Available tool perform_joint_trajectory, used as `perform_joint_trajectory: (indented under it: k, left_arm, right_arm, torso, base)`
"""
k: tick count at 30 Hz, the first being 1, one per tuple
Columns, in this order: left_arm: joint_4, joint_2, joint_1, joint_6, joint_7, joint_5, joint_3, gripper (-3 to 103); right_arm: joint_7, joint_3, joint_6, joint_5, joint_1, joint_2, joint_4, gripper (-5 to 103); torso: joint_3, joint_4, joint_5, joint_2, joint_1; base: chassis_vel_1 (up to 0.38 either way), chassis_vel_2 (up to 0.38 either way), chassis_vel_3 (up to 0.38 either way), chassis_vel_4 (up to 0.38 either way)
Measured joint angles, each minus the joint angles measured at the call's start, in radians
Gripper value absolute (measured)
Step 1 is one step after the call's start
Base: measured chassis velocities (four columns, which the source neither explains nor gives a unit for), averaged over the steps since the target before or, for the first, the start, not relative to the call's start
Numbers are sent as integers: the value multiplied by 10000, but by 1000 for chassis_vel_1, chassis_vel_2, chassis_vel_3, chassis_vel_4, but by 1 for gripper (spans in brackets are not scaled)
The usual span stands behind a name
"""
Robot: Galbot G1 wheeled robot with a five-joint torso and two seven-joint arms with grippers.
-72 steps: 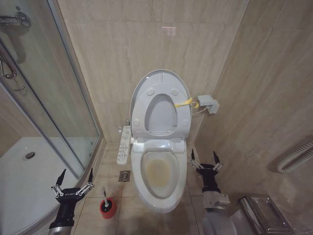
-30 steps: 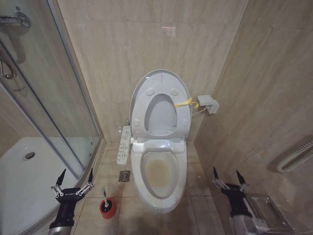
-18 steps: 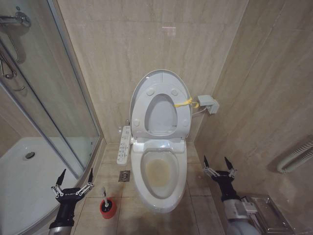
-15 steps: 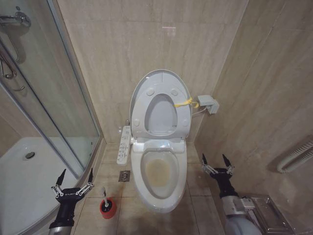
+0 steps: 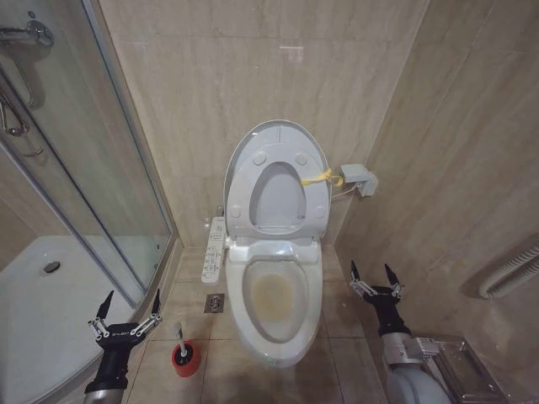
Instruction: Open the toilet lid, clean the toilet bowl with a toilet brush, close the toilet lid, and flush.
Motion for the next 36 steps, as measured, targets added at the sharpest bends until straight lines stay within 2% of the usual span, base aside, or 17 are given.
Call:
perform_joint_trajectory:
  k: [6,8,15,22,31,36]
  left_arm:
    - [0,0,-1,0,0,0,0,100]
    - [0,0,-1,0,0,0,0,100]
    - [0,1,-2,0,0,0,0,100]
    - [0,0,1,0,0,0,0,100]
    - [0,0,-2,0,0,0,0,100]
    - [1,0,-2,0,0,0,0,100]
  right_arm:
    - [307,9,-71,-165,-16,-10,-106,100]
    - [290,61,296,-331,90,-4,-383,100]
    - [437,127,398,-626,363,-7,-541,100]
    - [1049,108,386,-890,699,-36,-674,100]
    - [2007,-154,-167,-1068,2189,-676,-1328,100]
    - [2213,-494,-287,-1027,3003,-991,-1818,100]
  torso:
    - [0,-1,0,0,0]
    - [2,0,-1,-1,5]
    - [4,0,0,-5,10]
    - [-2,-1,0,1,-5]
    - [2,0,0,0,4]
    - [2,1,0,-1,4]
  base:
    - [-121,105,131,-113]
    - [-177,206,196,-196]
    - [-100,117,86,-85]
    - [45,-38,-50,38]
    - [0,0,0,0]
    - [0,0,0,0]
